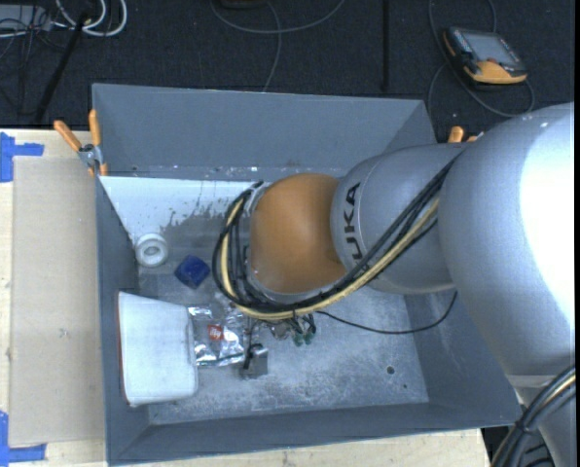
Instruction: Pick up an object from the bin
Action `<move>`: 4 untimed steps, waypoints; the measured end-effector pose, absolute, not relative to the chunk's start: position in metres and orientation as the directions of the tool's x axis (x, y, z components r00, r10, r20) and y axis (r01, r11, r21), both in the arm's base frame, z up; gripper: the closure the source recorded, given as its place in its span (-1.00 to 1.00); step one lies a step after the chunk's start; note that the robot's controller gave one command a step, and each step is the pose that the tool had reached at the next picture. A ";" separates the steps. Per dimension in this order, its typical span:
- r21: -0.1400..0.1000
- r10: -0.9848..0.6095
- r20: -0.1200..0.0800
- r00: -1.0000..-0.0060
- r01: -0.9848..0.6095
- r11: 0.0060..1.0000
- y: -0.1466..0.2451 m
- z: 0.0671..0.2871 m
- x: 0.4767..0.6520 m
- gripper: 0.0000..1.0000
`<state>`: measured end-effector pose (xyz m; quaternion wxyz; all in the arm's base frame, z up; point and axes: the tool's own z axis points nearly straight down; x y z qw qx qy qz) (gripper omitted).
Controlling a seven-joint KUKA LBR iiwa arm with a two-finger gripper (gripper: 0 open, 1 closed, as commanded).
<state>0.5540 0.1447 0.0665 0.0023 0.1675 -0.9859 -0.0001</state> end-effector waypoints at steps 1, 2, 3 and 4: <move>0.002 -0.323 0.005 -0.946 -0.323 0.946 0.144 0.066 0.554 -1.00; 0.002 -0.323 0.006 -0.946 -0.323 0.946 0.144 0.067 0.554 1.00; -0.001 -0.317 -0.005 -0.948 -0.317 0.948 0.145 0.122 0.555 1.00; 0.000 -0.311 -0.002 -0.950 -0.311 0.950 0.145 0.130 0.556 1.00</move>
Offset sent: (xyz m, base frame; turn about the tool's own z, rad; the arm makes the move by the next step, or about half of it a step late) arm 0.0000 0.0000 0.0000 0.0000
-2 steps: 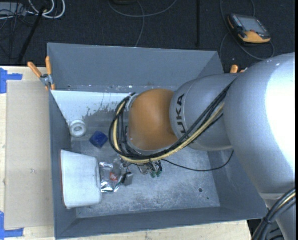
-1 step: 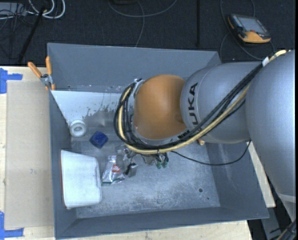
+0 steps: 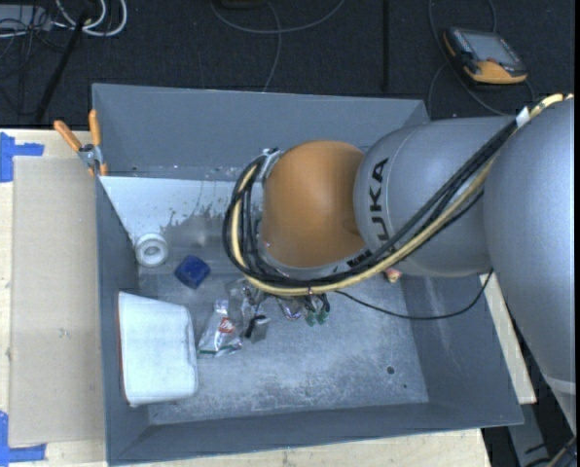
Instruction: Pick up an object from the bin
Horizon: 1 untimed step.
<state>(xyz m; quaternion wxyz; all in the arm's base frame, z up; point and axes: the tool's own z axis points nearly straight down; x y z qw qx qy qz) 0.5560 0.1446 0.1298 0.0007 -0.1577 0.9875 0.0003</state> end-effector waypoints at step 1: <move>0.000 -0.306 -0.006 -0.952 -0.306 0.952 0.146 0.180 0.557 1.00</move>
Offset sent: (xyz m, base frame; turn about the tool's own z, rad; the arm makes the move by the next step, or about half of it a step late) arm -0.0002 0.0001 0.0479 0.0000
